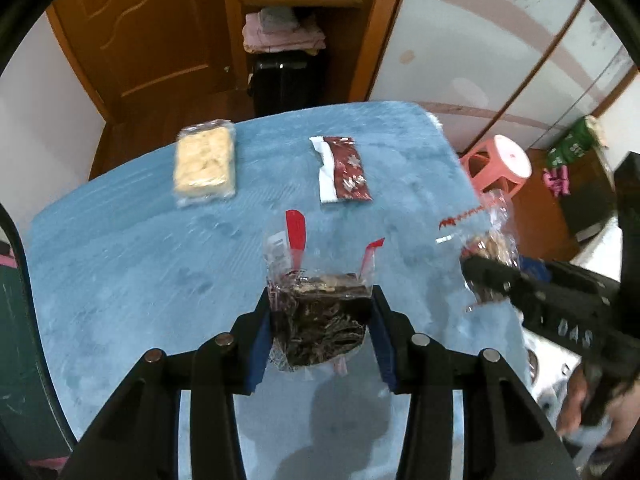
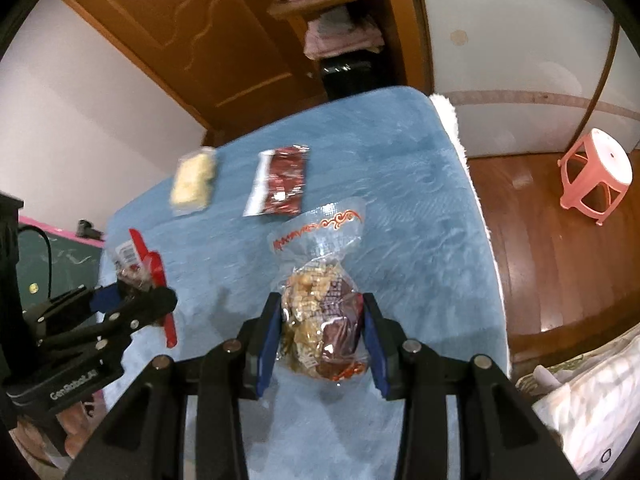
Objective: Organize snacks
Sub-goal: 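Carry the dark packet with the left tool while the right tool carries the nut bag over the tray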
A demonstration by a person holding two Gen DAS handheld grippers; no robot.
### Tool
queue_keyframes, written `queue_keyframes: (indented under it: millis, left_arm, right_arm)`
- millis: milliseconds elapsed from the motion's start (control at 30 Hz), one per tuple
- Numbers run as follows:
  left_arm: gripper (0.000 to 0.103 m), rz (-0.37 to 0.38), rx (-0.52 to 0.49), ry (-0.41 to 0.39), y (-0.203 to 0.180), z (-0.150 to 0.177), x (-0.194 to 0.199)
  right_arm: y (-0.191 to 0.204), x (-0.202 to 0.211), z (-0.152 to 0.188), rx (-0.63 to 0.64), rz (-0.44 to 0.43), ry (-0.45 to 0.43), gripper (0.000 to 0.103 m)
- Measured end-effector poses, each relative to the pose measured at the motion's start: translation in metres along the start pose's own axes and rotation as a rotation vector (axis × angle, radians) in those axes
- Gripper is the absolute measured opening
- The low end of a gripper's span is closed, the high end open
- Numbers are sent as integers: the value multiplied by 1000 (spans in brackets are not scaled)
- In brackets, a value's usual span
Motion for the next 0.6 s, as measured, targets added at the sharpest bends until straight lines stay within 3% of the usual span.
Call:
queue_keyframes:
  millis: [267,467,600]
  left_arm:
    - [42,55,15,-101,-4,34,138]
    - [42,20,21,-163,-9,79,216]
    - [43,-34,27,-191,-10,112,246]
  right_arm:
    - [49,111,26,54,-119,-95,39]
    - [78,185,68,107,-192,-134,39]
    - [88,220,97,108,-229,-138,39]
Point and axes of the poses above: each gripper's, at about its wrist camera, not at the fingertips, and x roughly against the way its jaws point, y to its left, z to its underside, the point moved 6 cm from there along -x, roughly the way its jaws point, and after that the axes turned 14 degrees about -y, right-handed, at the moved point
